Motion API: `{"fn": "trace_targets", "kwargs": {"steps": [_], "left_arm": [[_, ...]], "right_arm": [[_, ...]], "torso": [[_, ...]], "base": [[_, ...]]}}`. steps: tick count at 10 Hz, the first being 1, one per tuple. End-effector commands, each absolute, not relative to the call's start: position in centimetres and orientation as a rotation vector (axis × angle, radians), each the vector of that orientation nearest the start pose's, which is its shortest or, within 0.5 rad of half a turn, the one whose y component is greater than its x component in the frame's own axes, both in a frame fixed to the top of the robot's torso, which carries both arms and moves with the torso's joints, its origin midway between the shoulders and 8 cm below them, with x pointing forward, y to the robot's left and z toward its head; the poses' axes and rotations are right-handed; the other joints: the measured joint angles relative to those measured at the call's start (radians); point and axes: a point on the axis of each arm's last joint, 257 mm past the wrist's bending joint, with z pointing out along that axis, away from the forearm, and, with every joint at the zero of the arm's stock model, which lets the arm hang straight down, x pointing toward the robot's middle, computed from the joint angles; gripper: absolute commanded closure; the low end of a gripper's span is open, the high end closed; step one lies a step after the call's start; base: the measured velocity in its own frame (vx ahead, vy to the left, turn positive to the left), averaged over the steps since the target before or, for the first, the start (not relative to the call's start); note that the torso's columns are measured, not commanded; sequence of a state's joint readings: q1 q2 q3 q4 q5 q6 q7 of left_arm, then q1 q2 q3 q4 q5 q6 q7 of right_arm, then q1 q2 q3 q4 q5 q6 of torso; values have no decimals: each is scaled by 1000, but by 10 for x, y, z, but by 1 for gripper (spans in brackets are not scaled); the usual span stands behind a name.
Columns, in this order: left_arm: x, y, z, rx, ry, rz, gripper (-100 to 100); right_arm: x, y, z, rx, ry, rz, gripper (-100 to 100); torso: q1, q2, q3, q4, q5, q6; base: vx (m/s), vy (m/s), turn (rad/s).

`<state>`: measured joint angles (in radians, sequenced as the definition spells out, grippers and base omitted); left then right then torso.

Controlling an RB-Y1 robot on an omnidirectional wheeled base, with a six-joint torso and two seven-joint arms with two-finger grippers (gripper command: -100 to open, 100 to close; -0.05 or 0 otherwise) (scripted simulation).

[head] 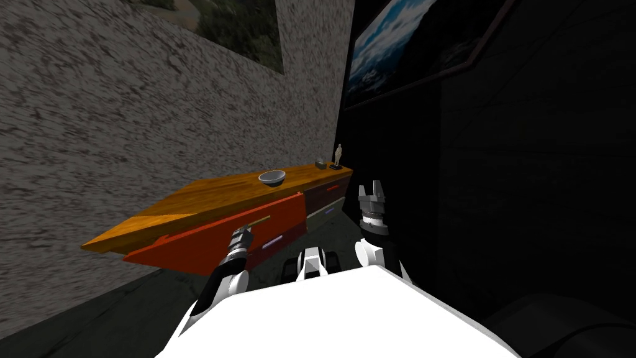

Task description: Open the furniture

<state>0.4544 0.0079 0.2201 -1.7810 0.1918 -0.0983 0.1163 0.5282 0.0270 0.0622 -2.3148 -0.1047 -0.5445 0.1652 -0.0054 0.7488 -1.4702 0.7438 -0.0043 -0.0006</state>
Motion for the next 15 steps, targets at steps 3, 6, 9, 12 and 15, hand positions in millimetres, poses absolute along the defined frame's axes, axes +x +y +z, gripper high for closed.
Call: {"fn": "trace_targets", "kwargs": {"steps": [3, 6, 9, 12, 15], "left_arm": [[360, 412, -289, -1564, 852, -1007, 100], [343, 413, -281, -1554, 820, -997, 100], [331, 416, -277, -1586, 823, -982, -100], [322, 419, -262, -1589, 816, -980, -100], [314, 421, -246, -1594, 811, -979, -100]], "right_arm": [[328, -277, 38, 653, 528, 1272, 0], [328, -277, 38, 653, 528, 1272, 0], [328, -277, 38, 653, 529, 1272, 0], [328, -277, 38, 653, 529, 1272, 0], [328, -277, 38, 653, 529, 1272, 0]], "torso": [[3, -9, -6, -1, -2, -1], [1, -3, -2, -1, 0, -1], [3, -11, -7, -3, 0, 0], [7, -13, -8, -6, 4, 1], [2, -6, -5, -2, 0, 0]], "base": [[-120, -56, -39], [-179, -60, -95], [-34, -24, -36], [37, 5, -24], [24, -4, -25]]}}
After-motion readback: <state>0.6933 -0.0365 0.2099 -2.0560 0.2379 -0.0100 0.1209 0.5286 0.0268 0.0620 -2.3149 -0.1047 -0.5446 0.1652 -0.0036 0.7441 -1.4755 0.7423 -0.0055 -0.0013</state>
